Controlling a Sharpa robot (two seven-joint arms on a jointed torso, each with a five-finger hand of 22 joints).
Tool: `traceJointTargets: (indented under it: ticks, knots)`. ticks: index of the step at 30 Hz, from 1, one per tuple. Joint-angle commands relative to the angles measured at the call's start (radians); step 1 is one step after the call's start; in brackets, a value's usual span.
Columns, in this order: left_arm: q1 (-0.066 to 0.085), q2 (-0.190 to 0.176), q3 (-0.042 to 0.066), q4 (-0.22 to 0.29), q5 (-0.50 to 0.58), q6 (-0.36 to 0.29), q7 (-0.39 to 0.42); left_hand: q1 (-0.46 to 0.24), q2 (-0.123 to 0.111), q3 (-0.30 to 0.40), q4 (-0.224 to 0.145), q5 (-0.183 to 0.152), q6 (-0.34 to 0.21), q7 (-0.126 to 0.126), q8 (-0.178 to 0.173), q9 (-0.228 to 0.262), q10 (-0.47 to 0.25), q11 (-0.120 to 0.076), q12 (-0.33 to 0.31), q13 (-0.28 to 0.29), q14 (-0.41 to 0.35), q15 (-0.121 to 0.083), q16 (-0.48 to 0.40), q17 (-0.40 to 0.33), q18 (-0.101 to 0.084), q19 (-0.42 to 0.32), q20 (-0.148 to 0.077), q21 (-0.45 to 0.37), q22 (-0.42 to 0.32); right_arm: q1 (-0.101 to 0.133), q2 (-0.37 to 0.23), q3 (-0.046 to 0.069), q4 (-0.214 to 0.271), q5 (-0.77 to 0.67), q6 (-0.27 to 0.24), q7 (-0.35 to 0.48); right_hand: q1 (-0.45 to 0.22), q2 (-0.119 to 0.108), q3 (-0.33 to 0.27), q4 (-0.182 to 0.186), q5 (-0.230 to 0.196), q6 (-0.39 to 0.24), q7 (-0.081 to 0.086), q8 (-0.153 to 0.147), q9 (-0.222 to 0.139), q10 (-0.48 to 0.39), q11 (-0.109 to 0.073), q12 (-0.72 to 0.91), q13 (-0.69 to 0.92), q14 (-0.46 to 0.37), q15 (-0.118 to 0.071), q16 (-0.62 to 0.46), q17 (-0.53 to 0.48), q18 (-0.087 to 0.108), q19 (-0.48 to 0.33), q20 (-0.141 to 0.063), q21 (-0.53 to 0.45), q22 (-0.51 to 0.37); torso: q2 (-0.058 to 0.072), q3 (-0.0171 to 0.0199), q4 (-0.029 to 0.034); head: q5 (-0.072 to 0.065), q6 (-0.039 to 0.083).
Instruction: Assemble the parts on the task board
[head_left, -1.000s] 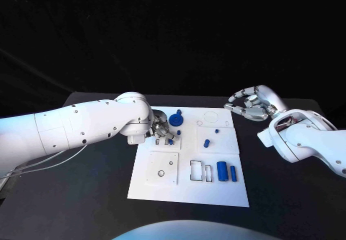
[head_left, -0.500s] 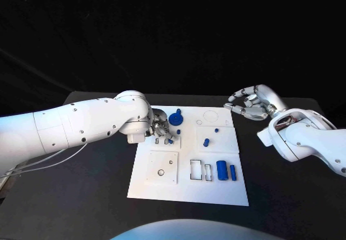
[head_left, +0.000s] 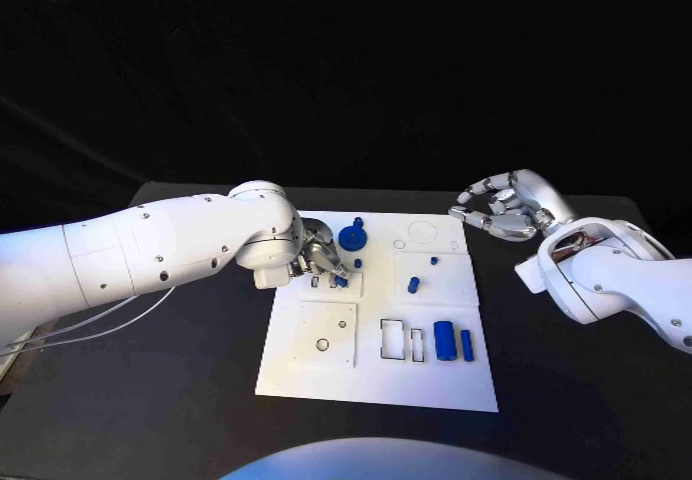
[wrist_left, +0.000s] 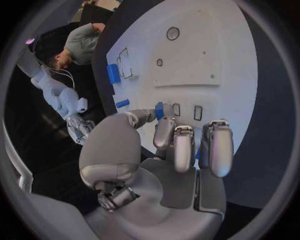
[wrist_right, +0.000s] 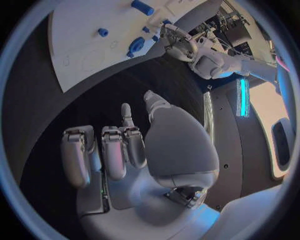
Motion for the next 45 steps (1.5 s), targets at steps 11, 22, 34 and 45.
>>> traceJointTargets:
  ticks: [11, 22, 34, 45]
  knots:
    - [0.000, -0.015, 0.000, 0.007, 0.074, -0.059, 0.017, -0.059, 0.013, 0.168, -0.208, 0.062, 0.012, -0.003, 0.020, 0.018, 0.009, 0.003, 0.008, 0.005, 0.106, 0.005, 0.004, 0.263, -0.002, 0.024, 0.001, -0.004, 0.186, -0.001, -0.001, 0.000, 0.000, -0.009, 0.008, 0.004, 0.011, -0.002, -0.001, 0.001, 0.011, -0.007, 0.000, 0.004, 0.003, 0.057, -0.003, 0.003, 0.209, 0.104, -0.005, 0.004, 0.263, -0.006, 0.089, -0.007, -0.005, 0.251, 0.000, 0.0005, 0.0001, 0.004, 0.000]
    - [-0.006, -0.050, -0.004, 0.062, -0.138, -0.147, 0.055, -0.075, 0.007, 0.176, -0.244, 0.119, 0.024, -0.005, 0.032, 0.027, 0.017, 0.001, 0.018, 0.012, 0.106, 0.003, 0.004, 0.263, -0.004, 0.028, -0.001, -0.001, 0.191, -0.003, -0.005, 0.000, 0.001, -0.006, 0.007, 0.007, 0.008, 0.000, -0.002, 0.004, 0.013, -0.007, 0.000, 0.005, 0.005, 0.056, -0.003, 0.002, 0.209, 0.104, -0.005, 0.004, 0.263, -0.006, 0.088, -0.007, -0.005, 0.251, 0.000, 0.0003, 0.0028, 0.008, -0.004]
    - [-0.026, -0.074, -0.011, 0.093, -0.219, -0.198, 0.056, -0.079, 0.003, 0.178, -0.250, 0.142, 0.034, -0.007, 0.038, 0.028, 0.025, 0.000, 0.031, 0.022, 0.106, 0.001, 0.004, 0.263, -0.006, 0.035, -0.002, 0.006, 0.198, -0.007, -0.010, 0.000, 0.002, -0.006, 0.006, 0.008, 0.005, 0.001, -0.002, 0.006, 0.014, -0.007, 0.000, 0.005, 0.007, 0.056, -0.003, 0.002, 0.208, 0.104, -0.005, 0.004, 0.263, -0.005, 0.087, -0.007, -0.007, 0.250, 0.001, -0.0009, -0.0006, 0.018, -0.004]
    - [-0.033, -0.057, -0.013, 0.072, -0.148, -0.150, 0.037, -0.084, 0.004, 0.180, -0.248, 0.146, 0.040, -0.008, 0.041, 0.029, 0.025, -0.001, 0.028, 0.019, 0.106, 0.001, 0.004, 0.263, -0.006, 0.035, -0.003, 0.005, 0.198, -0.009, -0.010, 0.000, 0.002, -0.006, 0.007, 0.008, 0.005, 0.001, -0.002, 0.006, 0.014, -0.007, 0.000, 0.005, 0.007, 0.056, -0.003, 0.002, 0.208, 0.104, -0.005, 0.004, 0.263, -0.005, 0.087, -0.007, -0.007, 0.250, 0.002, 0.0000, -0.0015, 0.016, -0.009]
